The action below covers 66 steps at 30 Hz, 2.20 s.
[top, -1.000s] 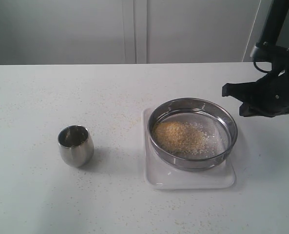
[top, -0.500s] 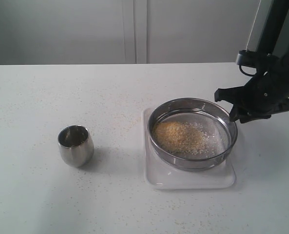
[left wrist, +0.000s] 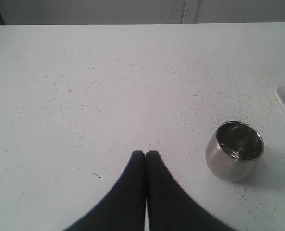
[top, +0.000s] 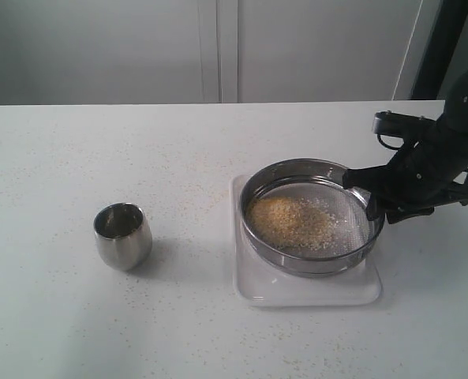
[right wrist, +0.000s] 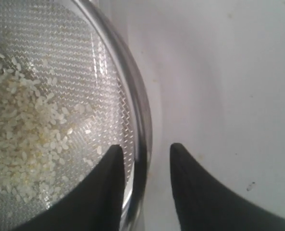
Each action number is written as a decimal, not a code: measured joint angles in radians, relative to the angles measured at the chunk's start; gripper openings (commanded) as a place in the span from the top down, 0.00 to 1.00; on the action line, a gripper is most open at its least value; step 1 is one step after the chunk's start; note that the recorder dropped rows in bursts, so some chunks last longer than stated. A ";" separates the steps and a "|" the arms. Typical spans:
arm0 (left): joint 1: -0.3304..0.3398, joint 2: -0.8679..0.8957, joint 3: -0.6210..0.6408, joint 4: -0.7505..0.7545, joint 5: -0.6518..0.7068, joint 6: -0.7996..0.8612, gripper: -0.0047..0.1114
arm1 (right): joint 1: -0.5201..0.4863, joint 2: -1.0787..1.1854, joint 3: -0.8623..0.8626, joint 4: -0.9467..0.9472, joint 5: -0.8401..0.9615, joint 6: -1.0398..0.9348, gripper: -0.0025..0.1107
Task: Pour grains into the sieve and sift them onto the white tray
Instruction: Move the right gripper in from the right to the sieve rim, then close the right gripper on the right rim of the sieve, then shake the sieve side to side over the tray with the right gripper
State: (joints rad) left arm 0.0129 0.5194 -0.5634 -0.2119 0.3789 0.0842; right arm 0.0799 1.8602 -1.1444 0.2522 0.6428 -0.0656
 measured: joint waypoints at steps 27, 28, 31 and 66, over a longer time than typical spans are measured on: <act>0.000 0.000 0.000 0.000 0.000 0.000 0.96 | 0.002 0.053 -0.002 -0.003 -0.028 0.080 0.98; 0.000 0.000 0.000 0.000 0.000 0.000 0.96 | 0.002 0.053 -0.002 -0.003 -0.028 0.082 0.98; 0.000 0.000 0.000 0.000 0.000 0.000 0.96 | 0.002 0.047 -0.002 -0.001 -0.028 0.086 0.98; 0.000 0.000 0.000 0.000 0.000 0.000 0.96 | 0.063 -0.173 0.043 0.024 0.040 0.115 0.98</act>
State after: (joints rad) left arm 0.0129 0.5194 -0.5634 -0.2119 0.3789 0.0842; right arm 0.1430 1.6871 -1.1014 0.2763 0.6825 0.0494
